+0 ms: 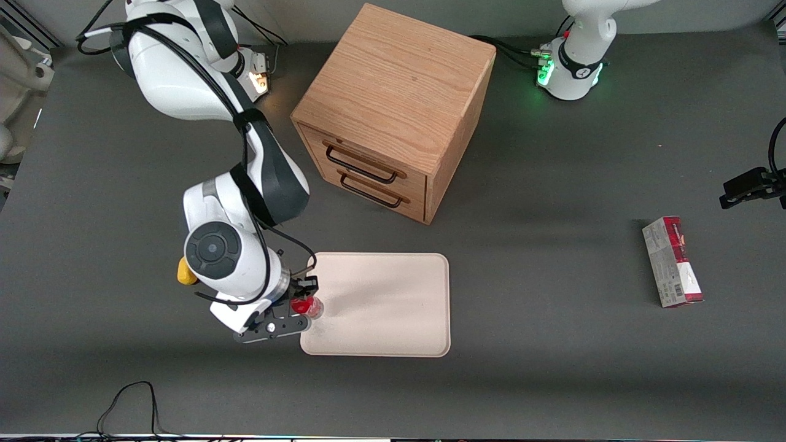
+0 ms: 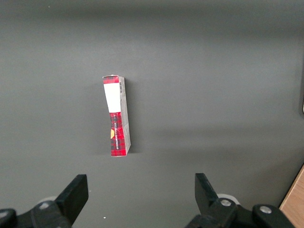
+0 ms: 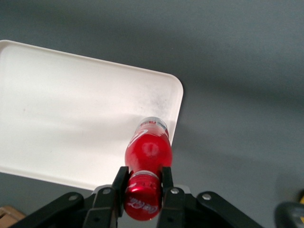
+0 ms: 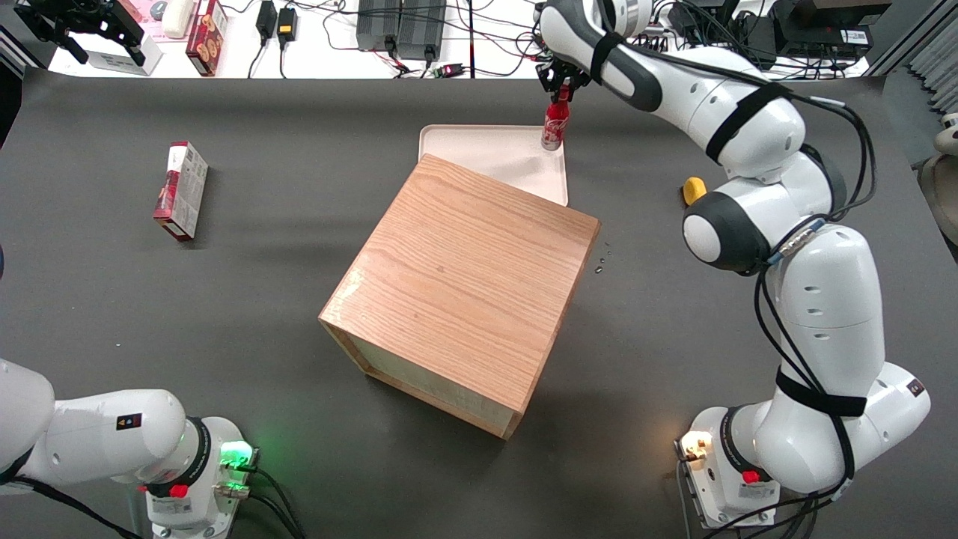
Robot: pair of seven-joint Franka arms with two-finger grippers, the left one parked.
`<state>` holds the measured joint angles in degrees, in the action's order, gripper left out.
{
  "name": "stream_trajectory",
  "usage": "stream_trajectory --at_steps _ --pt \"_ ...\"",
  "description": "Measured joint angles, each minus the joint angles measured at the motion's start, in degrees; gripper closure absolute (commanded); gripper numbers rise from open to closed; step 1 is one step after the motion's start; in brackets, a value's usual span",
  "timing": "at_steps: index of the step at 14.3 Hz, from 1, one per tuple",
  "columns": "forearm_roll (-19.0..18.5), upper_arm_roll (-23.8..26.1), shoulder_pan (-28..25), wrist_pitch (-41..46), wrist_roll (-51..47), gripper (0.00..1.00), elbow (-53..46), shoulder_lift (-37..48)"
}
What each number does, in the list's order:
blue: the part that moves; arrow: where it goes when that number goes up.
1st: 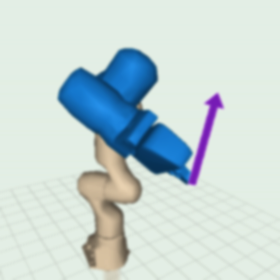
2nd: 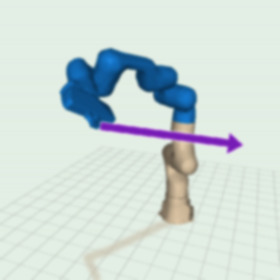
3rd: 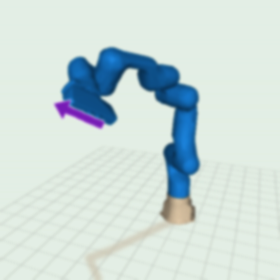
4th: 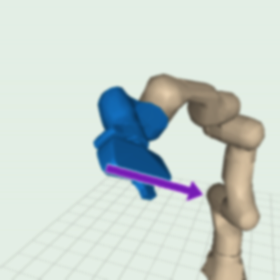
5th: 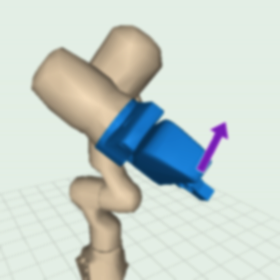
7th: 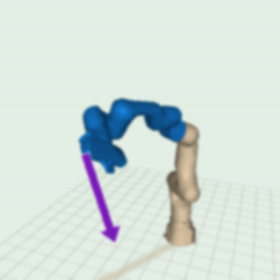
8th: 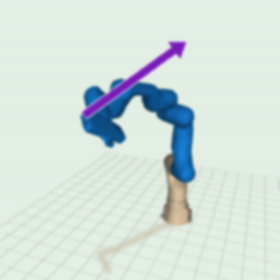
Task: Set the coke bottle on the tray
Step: 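Carry the held bottle over the white tray with the right gripper, then lower the bottle onto the tray and open the right gripper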
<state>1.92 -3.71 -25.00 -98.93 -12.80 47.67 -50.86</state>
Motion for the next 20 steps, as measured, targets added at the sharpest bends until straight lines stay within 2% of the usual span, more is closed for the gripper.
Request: stream_trajectory --at_steps 11,12,13,14,15,20 --pt "0.0 0.0 0.0 -6.0 0.0 1.0 -0.4 -5.0" --pt "0.0 0.0 0.0 -6.0 0.0 0.78 -0.4 -5.1" --pt "0.0 0.0 0.0 -6.0 0.0 0.35 -0.4 -5.3" --pt "0.0 0.0 0.0 -6.1 0.0 0.12 -0.4 -5.4" --pt "0.0 0.0 0.0 -6.1 -0.1 0.0 -0.4 -5.4" --pt "0.0 0.1 -0.1 -6.5 -1.6 0.0 -0.5 -5.4"
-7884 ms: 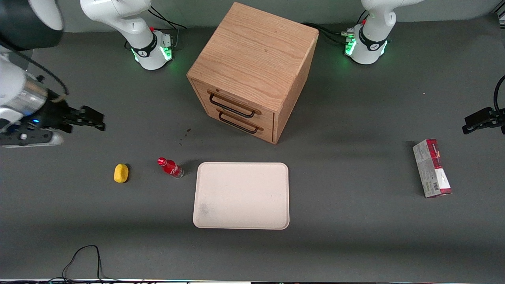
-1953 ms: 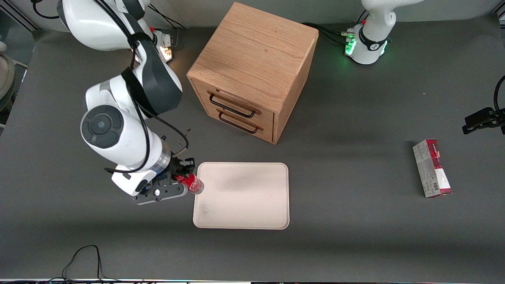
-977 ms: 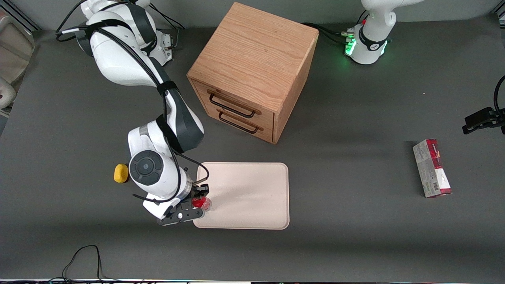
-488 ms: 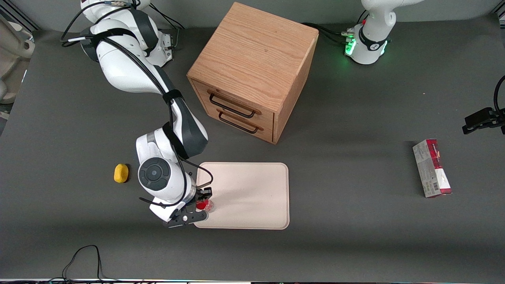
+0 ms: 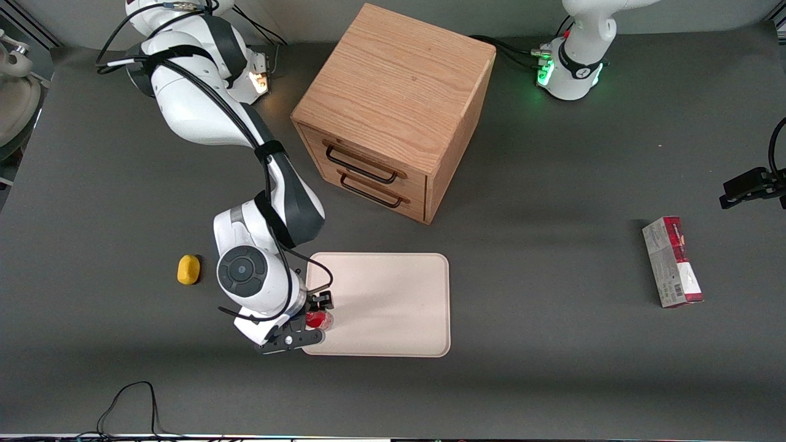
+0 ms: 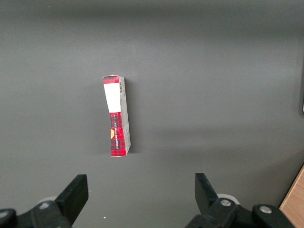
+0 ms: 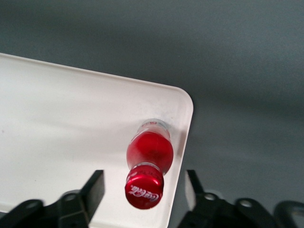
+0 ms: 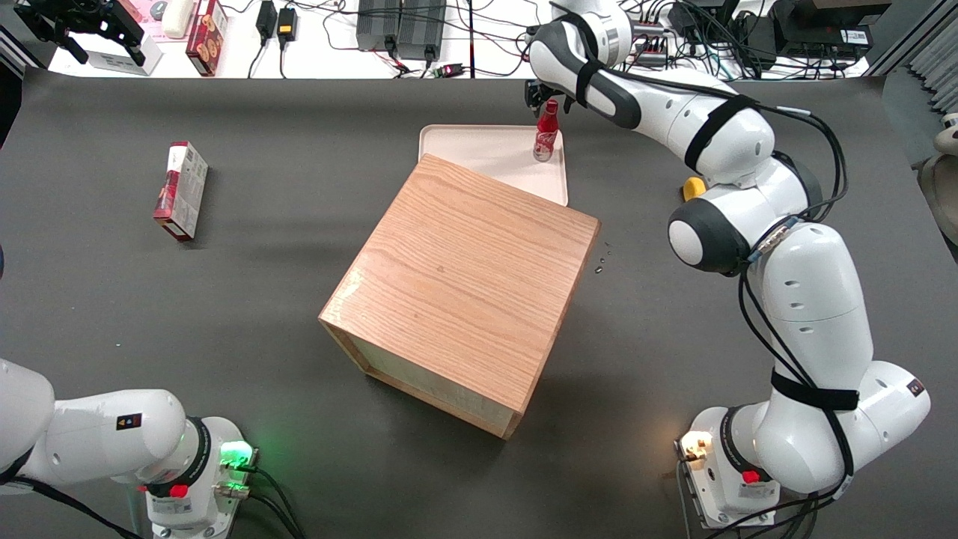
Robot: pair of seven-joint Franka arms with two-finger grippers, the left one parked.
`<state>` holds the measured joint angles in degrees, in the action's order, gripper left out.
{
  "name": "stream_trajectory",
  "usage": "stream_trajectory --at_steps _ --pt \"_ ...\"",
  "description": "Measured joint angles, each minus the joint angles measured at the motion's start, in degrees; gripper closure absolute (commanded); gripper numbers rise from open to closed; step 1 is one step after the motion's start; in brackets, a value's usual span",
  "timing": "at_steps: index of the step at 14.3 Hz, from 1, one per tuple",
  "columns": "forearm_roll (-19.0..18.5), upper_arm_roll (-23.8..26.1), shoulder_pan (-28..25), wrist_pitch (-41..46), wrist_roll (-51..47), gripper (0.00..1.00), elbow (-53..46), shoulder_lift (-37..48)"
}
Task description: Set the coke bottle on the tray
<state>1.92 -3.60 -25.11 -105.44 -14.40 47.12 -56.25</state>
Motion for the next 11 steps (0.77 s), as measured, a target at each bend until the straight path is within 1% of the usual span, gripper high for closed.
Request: stream_trajectory --at_steps 2,4,11 --pt "0.0 0.1 -0.2 0.3 -0.9 0.0 -0.2 0.7" --pt "0.0 0.1 -0.5 3.8 -1.4 0.0 -0.6 2.8" --pt "-0.1 -0.6 0.1 27.0 -3.4 0.0 -0.9 17.1"
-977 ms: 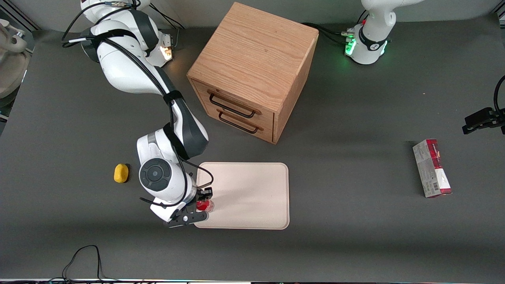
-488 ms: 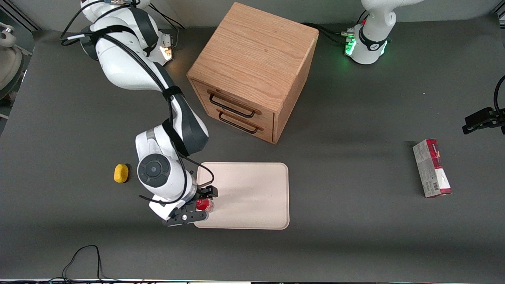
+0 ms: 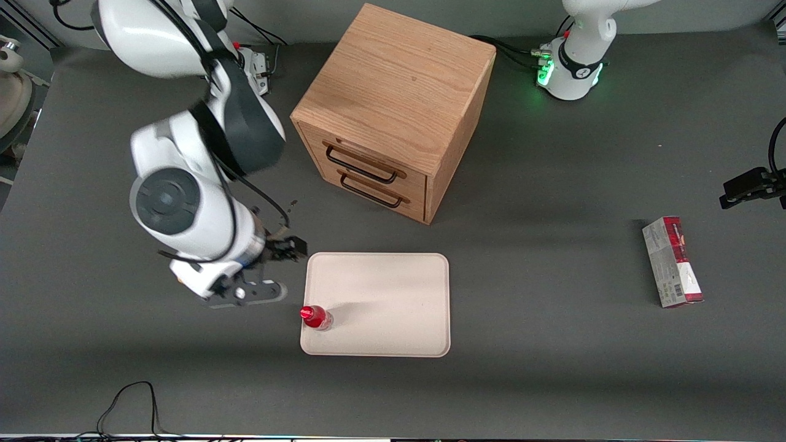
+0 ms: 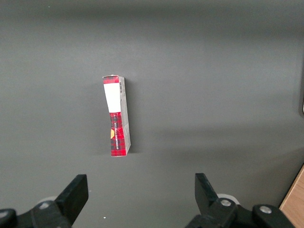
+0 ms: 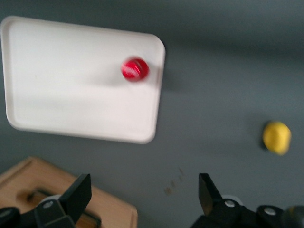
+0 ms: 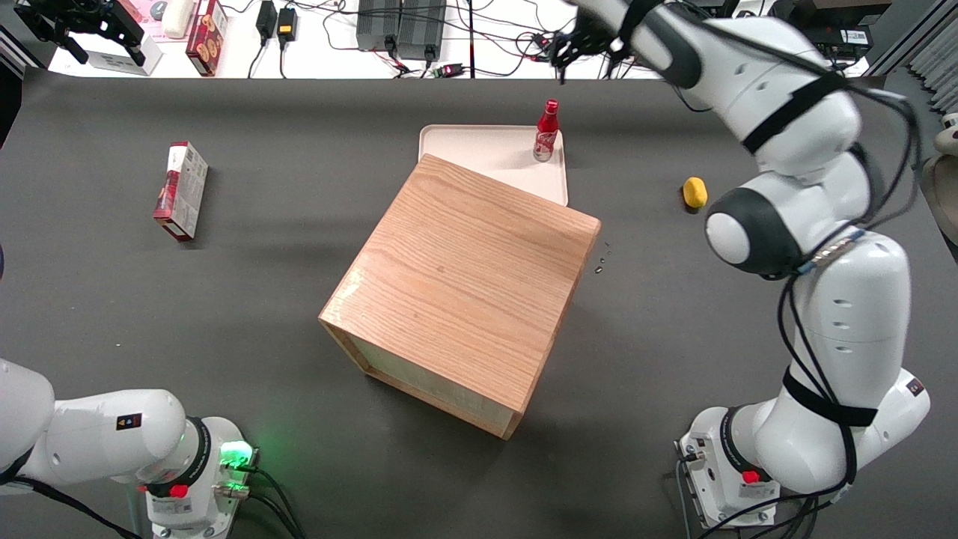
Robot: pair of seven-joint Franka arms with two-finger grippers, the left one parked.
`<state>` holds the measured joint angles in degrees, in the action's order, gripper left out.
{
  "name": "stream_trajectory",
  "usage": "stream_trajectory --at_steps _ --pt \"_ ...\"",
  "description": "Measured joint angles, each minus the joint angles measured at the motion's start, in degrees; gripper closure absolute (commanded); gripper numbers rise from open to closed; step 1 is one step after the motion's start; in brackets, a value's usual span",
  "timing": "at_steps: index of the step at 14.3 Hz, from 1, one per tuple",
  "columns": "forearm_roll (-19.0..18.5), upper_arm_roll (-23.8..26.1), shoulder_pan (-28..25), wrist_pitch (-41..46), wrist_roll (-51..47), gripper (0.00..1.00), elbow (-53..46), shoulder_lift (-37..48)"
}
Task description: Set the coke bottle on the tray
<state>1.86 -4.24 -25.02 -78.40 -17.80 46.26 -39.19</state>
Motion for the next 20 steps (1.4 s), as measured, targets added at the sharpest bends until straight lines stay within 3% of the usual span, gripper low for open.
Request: stream_trajectory --at_steps 3,5,12,15,20 --pt "-0.2 -0.5 3.1 7.1 1.3 0.0 1.1 6.1" --pt "-0.2 -0.7 6.4 7.2 4.1 0.0 5.5 10.8" --pt "-0.2 -0.8 16.9 -7.3 10.8 0.0 35.3 31.8" --pt "-0.3 -1.1 18.5 -8.2 12.0 0.0 39.5 35.2" --pt "-0.3 -5.8 18.7 -8.2 17.5 0.0 40.1 35.8"
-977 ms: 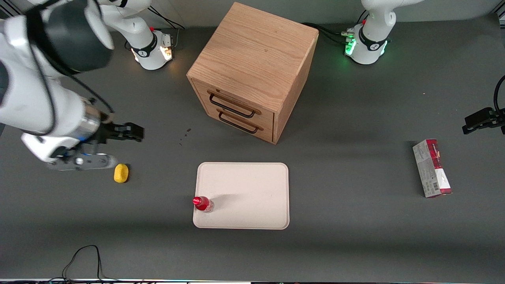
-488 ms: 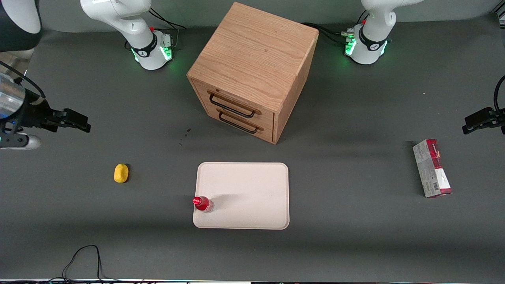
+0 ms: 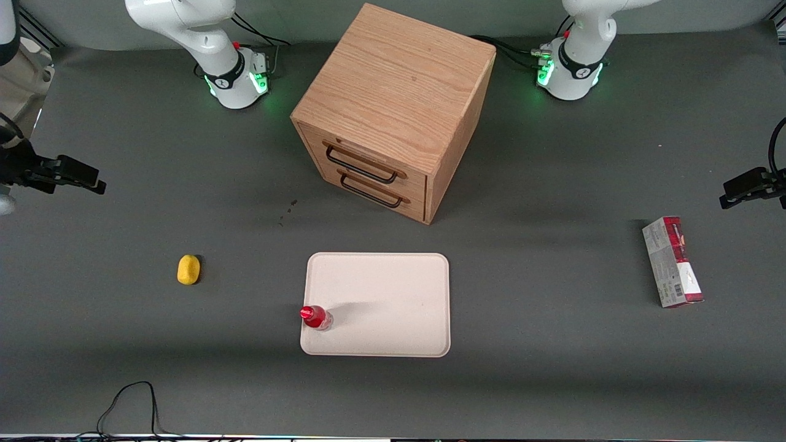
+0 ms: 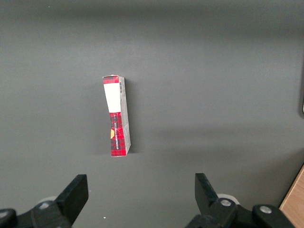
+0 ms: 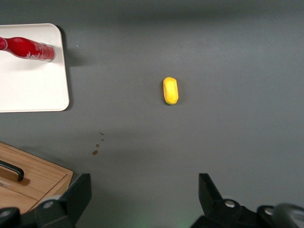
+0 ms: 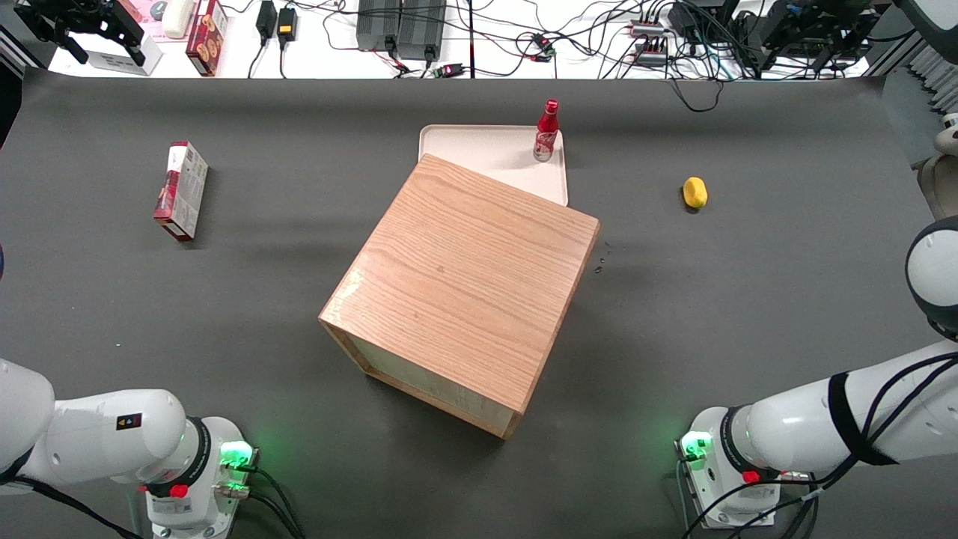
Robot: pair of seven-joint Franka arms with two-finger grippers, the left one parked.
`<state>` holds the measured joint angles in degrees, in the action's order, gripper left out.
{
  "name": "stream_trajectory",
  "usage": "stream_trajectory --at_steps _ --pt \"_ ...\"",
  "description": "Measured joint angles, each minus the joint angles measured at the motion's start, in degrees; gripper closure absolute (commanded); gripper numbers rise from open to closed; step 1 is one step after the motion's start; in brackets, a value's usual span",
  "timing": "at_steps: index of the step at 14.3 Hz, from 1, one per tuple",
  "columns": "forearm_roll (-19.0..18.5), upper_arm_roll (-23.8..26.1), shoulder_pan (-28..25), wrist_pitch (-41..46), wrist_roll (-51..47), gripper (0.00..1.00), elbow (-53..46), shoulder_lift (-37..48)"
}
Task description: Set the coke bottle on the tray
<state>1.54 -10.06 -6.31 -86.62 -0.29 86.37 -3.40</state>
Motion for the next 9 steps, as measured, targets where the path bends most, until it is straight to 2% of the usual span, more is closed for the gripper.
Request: stream_trajectory --at_steps 9 --pt "0.0 -0.1 1.0 0.9 -0.1 0.0 0.5 0.0"
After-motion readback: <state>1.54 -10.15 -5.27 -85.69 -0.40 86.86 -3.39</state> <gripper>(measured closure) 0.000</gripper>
